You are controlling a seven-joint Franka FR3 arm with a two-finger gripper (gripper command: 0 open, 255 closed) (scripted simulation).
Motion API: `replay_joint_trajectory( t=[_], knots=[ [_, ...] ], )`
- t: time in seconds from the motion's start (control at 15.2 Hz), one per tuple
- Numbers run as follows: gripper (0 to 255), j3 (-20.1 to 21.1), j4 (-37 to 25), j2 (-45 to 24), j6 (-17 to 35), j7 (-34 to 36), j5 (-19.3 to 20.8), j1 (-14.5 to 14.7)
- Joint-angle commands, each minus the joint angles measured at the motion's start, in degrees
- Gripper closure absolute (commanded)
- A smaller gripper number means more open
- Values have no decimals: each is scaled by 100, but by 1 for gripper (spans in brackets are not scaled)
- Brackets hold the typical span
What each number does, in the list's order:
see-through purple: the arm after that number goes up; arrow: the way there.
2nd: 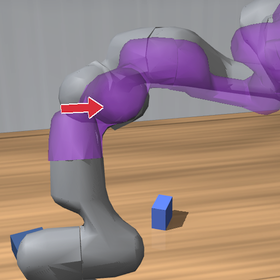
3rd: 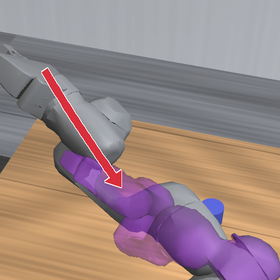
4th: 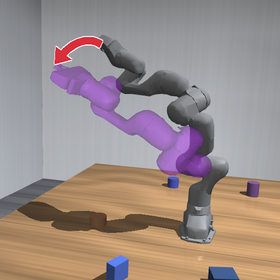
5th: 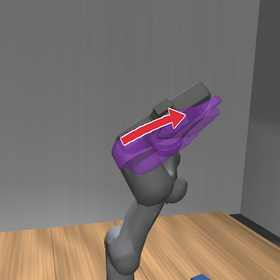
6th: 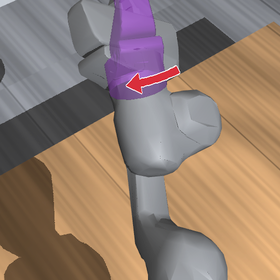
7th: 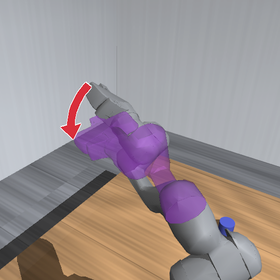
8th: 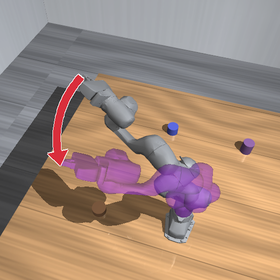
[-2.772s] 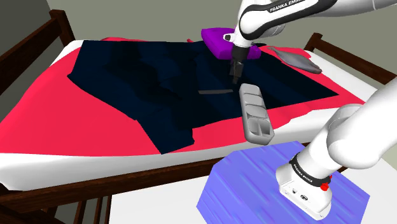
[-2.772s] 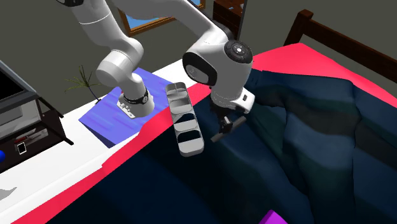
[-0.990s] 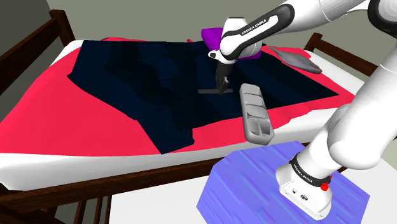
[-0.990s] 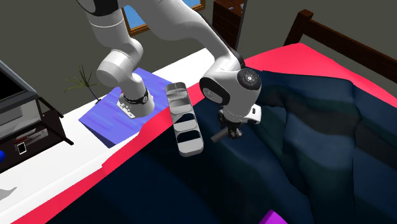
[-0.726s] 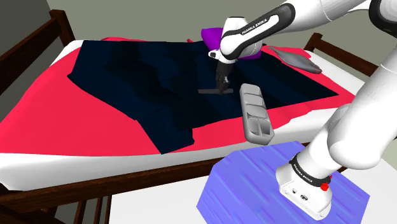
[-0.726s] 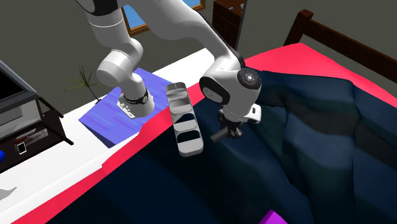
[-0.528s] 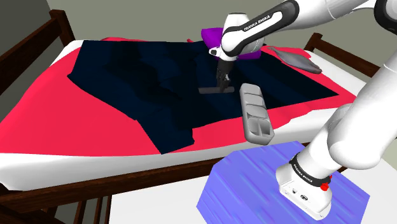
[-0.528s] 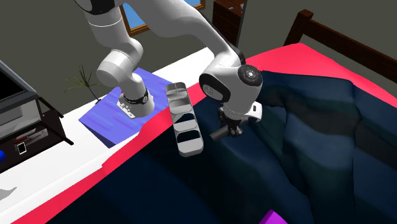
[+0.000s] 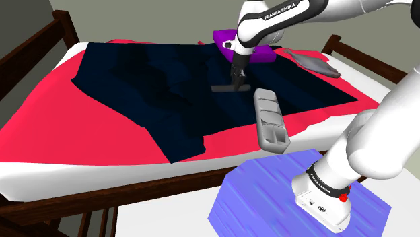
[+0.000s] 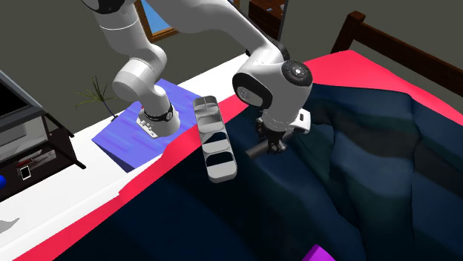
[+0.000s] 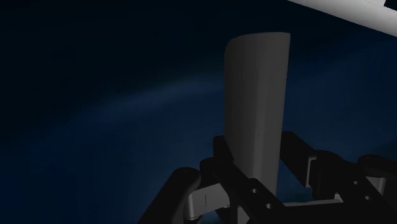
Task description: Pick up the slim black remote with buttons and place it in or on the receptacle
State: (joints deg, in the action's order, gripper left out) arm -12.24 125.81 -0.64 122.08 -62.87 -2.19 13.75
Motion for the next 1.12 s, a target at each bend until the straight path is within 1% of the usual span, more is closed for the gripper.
replay_joint_trajectory(
  t=[0.0,0.73,1.06],
  knots=[
    [255,0,-63,84,-147,19,24,1],
    [255,11,-528,405,-923,98,109,6],
    [255,-16,696,1516,-789,133,374,-94]
  ],
)
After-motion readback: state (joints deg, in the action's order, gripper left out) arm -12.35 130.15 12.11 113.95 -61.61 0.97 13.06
